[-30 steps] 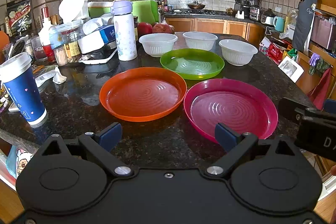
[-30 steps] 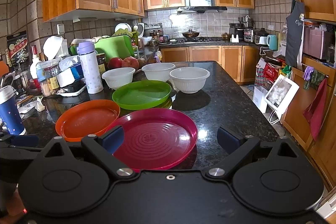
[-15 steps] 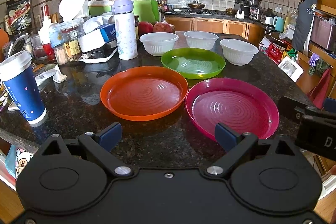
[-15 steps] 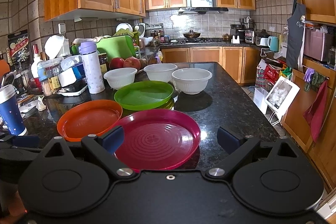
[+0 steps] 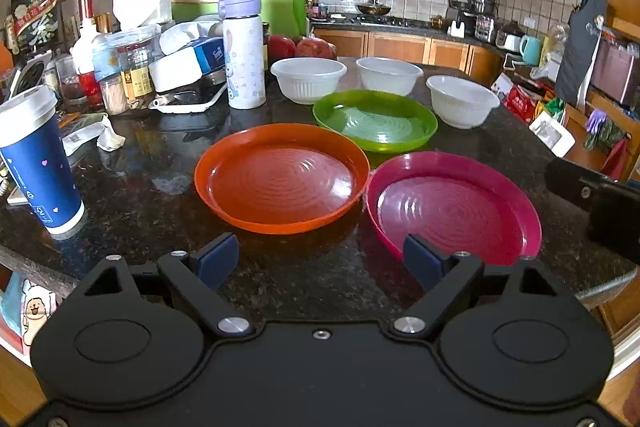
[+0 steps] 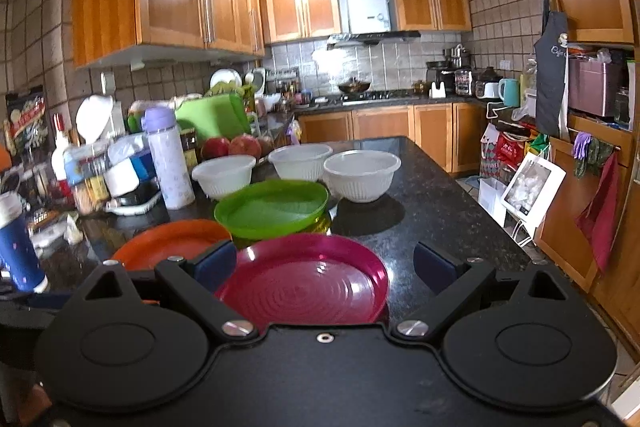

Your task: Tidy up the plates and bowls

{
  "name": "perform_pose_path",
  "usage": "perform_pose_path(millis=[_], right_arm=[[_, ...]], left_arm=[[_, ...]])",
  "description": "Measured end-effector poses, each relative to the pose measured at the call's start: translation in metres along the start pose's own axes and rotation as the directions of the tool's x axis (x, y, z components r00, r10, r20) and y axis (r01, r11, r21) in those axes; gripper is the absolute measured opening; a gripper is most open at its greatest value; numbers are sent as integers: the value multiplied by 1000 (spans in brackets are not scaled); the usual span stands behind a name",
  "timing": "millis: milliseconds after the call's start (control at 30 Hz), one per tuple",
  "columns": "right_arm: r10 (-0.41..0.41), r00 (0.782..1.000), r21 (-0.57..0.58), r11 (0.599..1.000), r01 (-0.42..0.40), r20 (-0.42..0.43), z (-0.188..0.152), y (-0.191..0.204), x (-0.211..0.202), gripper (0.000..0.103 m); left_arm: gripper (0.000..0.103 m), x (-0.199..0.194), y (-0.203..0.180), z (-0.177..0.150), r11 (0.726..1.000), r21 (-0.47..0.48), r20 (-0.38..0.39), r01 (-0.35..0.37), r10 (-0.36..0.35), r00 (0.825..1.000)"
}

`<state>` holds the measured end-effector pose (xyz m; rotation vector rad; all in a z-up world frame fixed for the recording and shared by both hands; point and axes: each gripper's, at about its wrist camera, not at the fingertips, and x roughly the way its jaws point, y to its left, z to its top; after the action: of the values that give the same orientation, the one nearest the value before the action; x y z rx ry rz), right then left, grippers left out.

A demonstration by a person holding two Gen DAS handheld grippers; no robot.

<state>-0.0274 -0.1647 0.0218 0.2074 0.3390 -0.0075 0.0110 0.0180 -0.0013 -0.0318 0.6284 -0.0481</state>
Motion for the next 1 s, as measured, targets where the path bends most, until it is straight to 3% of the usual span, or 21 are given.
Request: perform_pose_path(millis=[267, 567, 767, 867, 1000], right_arm=[[37, 997, 10, 999, -38, 63, 9, 7, 10, 100], [110, 994, -77, 991, -110, -4, 15, 36, 52, 97], [117, 993, -118, 986, -120, -28, 22, 60, 87, 95], [115, 991, -127, 984, -122, -68, 25, 69, 103, 84], [77, 993, -153, 984, -91, -95, 26, 75, 120, 82]], left_arm=[[89, 5, 33, 15, 998, -64, 40, 22, -19, 999], [89, 39, 59, 30, 999, -31, -28, 30, -31, 999], [88, 65, 76, 44, 999, -13, -51, 45, -45, 998], [83, 77, 83, 52, 999, -1, -66, 33, -33, 997], [73, 88, 86, 58, 997, 20, -91, 81, -78, 993]])
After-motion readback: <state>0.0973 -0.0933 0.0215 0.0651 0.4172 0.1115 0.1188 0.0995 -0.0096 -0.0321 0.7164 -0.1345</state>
